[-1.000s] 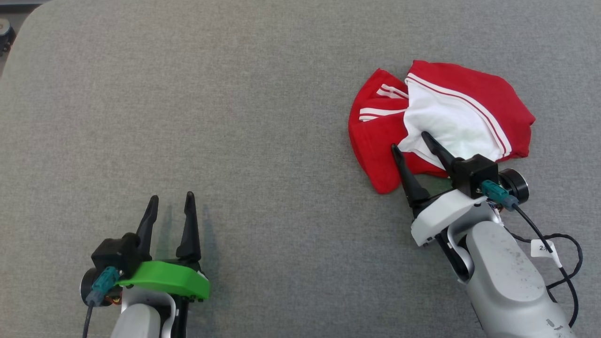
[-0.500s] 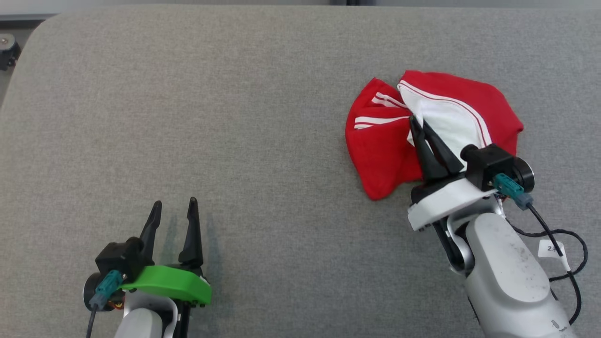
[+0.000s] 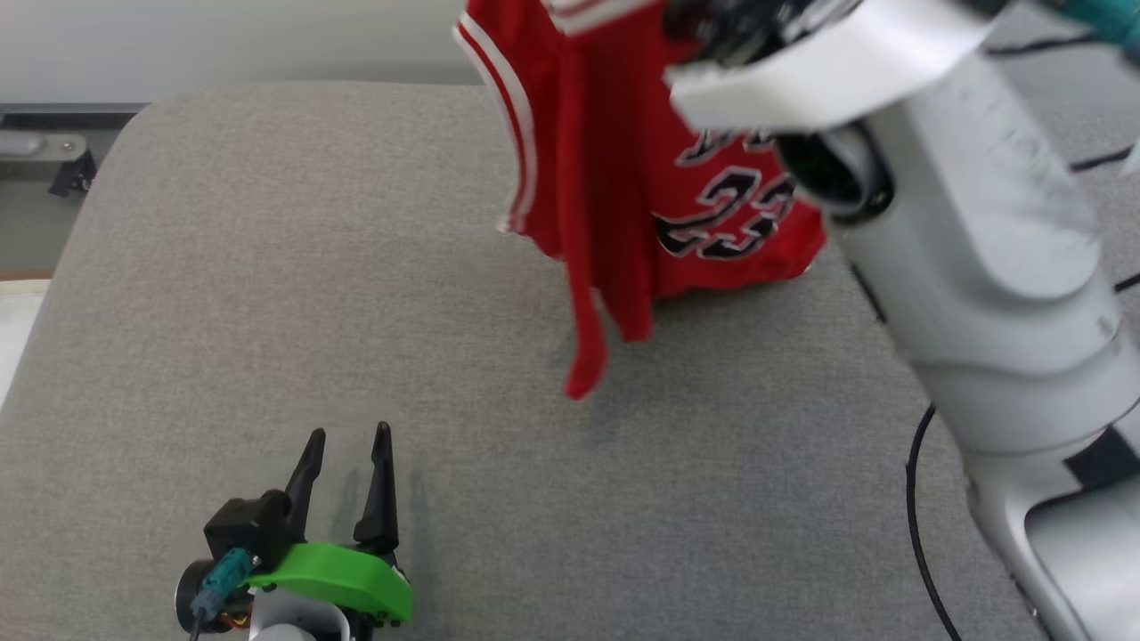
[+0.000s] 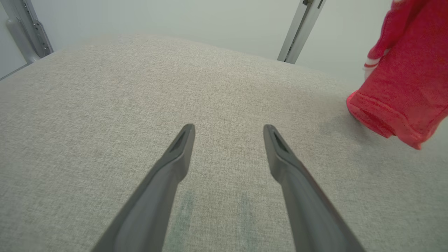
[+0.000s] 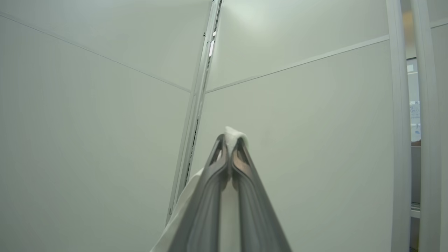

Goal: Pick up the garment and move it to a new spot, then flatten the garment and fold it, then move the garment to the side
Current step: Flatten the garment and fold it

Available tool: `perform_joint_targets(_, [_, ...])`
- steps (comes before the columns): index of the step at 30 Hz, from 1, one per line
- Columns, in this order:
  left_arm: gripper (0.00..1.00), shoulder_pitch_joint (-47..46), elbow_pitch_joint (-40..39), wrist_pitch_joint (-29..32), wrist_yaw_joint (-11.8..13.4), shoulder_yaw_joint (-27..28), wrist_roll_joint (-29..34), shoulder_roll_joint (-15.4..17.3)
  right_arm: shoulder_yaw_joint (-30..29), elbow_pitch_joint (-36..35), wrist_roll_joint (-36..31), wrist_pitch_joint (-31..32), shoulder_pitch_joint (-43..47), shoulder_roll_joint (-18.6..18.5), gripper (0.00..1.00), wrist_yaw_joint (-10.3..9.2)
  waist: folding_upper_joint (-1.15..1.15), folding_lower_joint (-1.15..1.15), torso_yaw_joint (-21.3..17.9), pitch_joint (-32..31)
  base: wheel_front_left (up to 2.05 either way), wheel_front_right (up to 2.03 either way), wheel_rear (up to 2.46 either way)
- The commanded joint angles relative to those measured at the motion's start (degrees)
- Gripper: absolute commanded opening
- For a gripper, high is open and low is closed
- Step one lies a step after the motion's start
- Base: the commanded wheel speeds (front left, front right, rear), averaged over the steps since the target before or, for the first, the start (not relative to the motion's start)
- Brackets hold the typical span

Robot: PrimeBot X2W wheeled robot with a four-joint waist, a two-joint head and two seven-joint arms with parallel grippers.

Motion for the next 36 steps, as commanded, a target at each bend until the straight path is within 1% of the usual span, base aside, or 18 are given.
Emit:
perform_joint_targets(1, [1.0,0.82,0.05,0.0,-0.17,0.19,-0.54,0.23,-1.78,1.38,0.38,-0.11,-2.23,-0.37,0.0,-0.11,0.0,0.0,2.0,-1.22,0.0,0.0,0.0])
perform_joint_targets(3, [1.0,1.14,-0.02,0.0,-0.17,-0.01,-0.41,0.2,-5.52,3.57,-0.37,-0.1,-6.49,-0.33,0.0,-0.11,0.0,0.0,2.59,-1.16,0.0,0.0,0.0])
perform_joint_targets(5, [1.0,1.45,-0.05,0.0,-0.17,0.23,-0.24,0.22,-8.86,5.83,-2.67,-0.1,-8.67,-0.28,0.0,-0.11,0.0,0.0,2.78,-0.91,0.0,0.0,0.0])
perform_joint_targets(7, [1.0,1.44,-0.36,0.0,-0.17,0.73,-0.12,0.2,-11.87,7.72,-4.64,-0.07,-8.24,-0.32,0.0,-0.11,0.0,0.0,2.64,-0.53,0.0,0.0,0.0])
perform_joint_targets(9, [1.0,1.67,-0.65,0.0,-0.17,1.5,0.0,0.21,-13.71,9.13,-7.21,-0.06,-5.33,-0.3,0.0,-0.1,0.0,0.0,2.05,0.02,0.0,0.0,0.0])
perform_joint_targets(11, [1.0,1.88,-0.83,0.0,-0.17,2.16,0.25,0.2,-14.74,10.62,-10.2,-0.06,-0.92,-0.68,0.0,-0.11,0.0,0.0,1.17,0.64,0.0,0.0,0.0])
perform_joint_targets(13, [1.0,1.77,-0.99,0.01,-0.17,2.51,0.34,0.2,-16.38,11.85,-11.94,-0.08,5.2,-2.5,0.0,-0.11,0.0,0.0,0.4,1.16,0.0,0.0,0.0])
perform_joint_targets(16, [1.0,0.77,-1.31,0.0,-0.18,2.33,0.31,0.19,-20.74,14.72,-13.8,-0.09,16.72,-5.37,0.0,-0.11,0.0,0.0,-0.79,2.02,0.0,0.0,0.0])
perform_joint_targets(19, [1.0,-0.3,-1.67,0.01,-0.18,1.6,0.68,0.21,-25.75,17.9,-15.48,-0.13,25.55,-7.59,0.01,-0.1,0.0,0.0,-1.83,2.74,0.0,0.0,0.0])
perform_joint_targets(21, [1.0,-0.7,-1.96,0.0,-0.18,0.89,0.74,0.21,-28.37,20.22,-17.1,-0.12,30.64,-8.37,0.15,-0.1,0.0,0.0,-2.67,3.17,0.0,0.0,0.0])
perform_joint_targets(22, [1.0,-0.99,-2.01,0.0,-0.18,0.26,0.85,0.21,-30.42,21.25,-17.67,-0.12,32.72,-8.5,0.36,-0.11,0.0,0.0,-3.11,3.38,0.0,0.0,0.0])
perform_joint_targets(23, [1.0,-1.29,-2.02,0.01,-0.18,-0.34,0.98,0.21,-31.83,21.93,-18.28,-0.12,33.99,-8.5,0.7,-0.11,0.0,0.0,-3.42,3.53,0.0,0.0,0.0])
perform_joint_targets(24, [1.0,-1.65,-1.95,0.0,-0.18,-1.15,1.08,0.21,-32.81,22.75,-19.26,-0.12,35.54,-8.27,1.0,-0.1,0.0,0.0,-3.8,3.64,0.0,0.0,0.0])
perform_joint_targets(29, [1.0,-2.66,-0.38,0.0,-0.18,-5.07,-0.08,0.24,-36.25,21.27,-21.34,-0.12,39.17,-5.6,1.0,-0.11,0.0,0.0,-5.35,4.23,0.0,0.0,0.0])
perform_joint_targets(32, [1.0,-3.15,1.95,0.01,-0.18,-7.64,-0.93,0.23,-36.32,19.27,-22.27,-0.12,40.17,-3.87,1.0,-0.1,0.0,0.0,-6.15,4.7,0.0,0.0,0.0])
perform_joint_targets(36, [1.0,-4.06,4.93,-0.01,-0.18,-9.52,-2.82,0.25,-36.06,16.9,-22.75,-0.11,40.8,-2.39,1.0,-0.11,0.0,0.0,-6.91,5.44,0.0,0.0,0.0])
